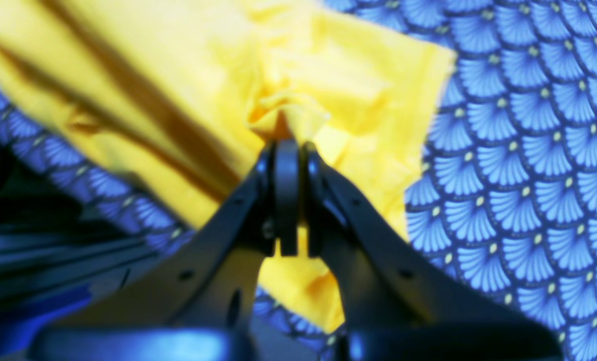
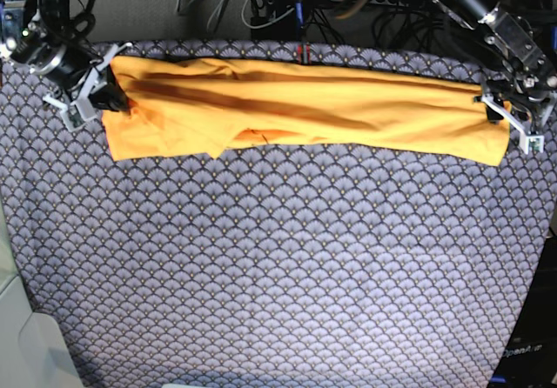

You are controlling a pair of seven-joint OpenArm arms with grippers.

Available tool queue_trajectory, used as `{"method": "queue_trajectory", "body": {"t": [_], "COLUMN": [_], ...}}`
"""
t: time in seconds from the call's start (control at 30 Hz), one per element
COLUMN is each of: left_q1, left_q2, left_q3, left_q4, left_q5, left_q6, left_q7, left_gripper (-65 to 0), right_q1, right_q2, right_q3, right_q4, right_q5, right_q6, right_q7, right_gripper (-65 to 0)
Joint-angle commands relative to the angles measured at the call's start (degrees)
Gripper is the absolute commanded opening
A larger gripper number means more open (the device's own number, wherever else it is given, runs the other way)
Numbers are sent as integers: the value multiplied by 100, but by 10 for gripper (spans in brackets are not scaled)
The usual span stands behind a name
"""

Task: Fold the T-shirt properly
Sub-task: 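Fold the sleeve end back onto the shirt with the right gripper, then hold the folded shirt ends with both grippers, adjusting the grip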

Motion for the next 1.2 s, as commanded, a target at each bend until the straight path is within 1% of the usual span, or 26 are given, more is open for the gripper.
{"method": "queue_trajectory", "body": {"t": [0.0, 0.27, 0.5, 0.57, 0.73, 0.8, 0.9, 0.97, 1.17], "left_q1": [90, 90, 82, 82, 82, 82, 90, 90, 90], "left_q2": [4, 4, 4, 4, 4, 4, 4, 4, 4], "left_q3": [-3, 5, 5, 5, 5, 5, 5, 5, 5], "left_q4": [-128, -128, -128, -128, -128, -128, -128, -128, -128], "left_q5": [544, 544, 544, 544, 544, 544, 544, 544, 544], "left_q6": [101, 101, 101, 101, 101, 101, 101, 101, 101], "left_q7": [480, 480, 480, 480, 480, 480, 480, 480, 480], "left_gripper": [-276, -275, -275, -275, -275, -275, -275, -275, -275], "right_q1": [39, 355, 364, 373, 566, 575, 557, 557, 821], "right_q2": [84, 84, 75, 75, 75, 75, 66, 66, 66], "right_q3": [52, 52, 52, 43, -115, -115, -107, -107, -107], "right_q4": [-40, -717, -752, -752, -734, -699, -383, -84, 365], "right_q5": [66, 66, 57, 57, 57, 66, 83, 83, 83], "right_q6": [-5, -5, -5, -5, -5, -5, -5, -5, -5], "right_q7": [92, 83, 57, -102, -462, -550, -559, -664, -1517], "right_gripper": [-650, -650, -646, -612, -494, -459, -448, -448, -451]}}
